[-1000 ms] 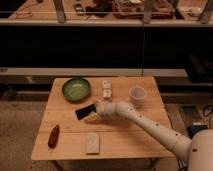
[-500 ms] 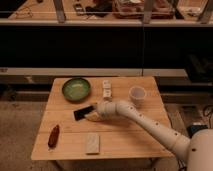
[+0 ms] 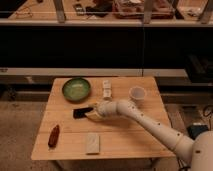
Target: Place the eraser in the ceramic cup
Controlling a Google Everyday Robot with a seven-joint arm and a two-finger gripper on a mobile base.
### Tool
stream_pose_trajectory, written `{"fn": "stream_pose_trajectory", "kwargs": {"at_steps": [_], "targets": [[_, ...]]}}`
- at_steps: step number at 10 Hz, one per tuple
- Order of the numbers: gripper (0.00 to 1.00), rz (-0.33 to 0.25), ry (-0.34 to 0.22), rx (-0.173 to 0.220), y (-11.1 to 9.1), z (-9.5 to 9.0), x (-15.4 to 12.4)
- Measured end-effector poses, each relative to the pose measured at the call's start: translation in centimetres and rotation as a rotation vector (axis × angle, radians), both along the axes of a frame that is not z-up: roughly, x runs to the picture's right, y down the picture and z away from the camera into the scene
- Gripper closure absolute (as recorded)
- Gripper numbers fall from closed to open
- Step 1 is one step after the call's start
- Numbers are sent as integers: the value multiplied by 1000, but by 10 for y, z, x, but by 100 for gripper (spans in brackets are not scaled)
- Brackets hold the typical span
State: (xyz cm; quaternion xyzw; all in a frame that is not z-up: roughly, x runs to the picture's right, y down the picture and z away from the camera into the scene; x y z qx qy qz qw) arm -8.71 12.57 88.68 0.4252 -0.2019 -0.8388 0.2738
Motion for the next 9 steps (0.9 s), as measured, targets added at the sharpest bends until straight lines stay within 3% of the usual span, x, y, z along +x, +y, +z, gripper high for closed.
{"fn": "stream_pose_trajectory", "kwargs": {"at_steps": [2, 4, 9], "targets": [[100, -18, 9, -16, 15, -5, 14], [100, 5, 21, -27, 19, -13, 40], [100, 33, 80, 18, 7, -41, 97]]}}
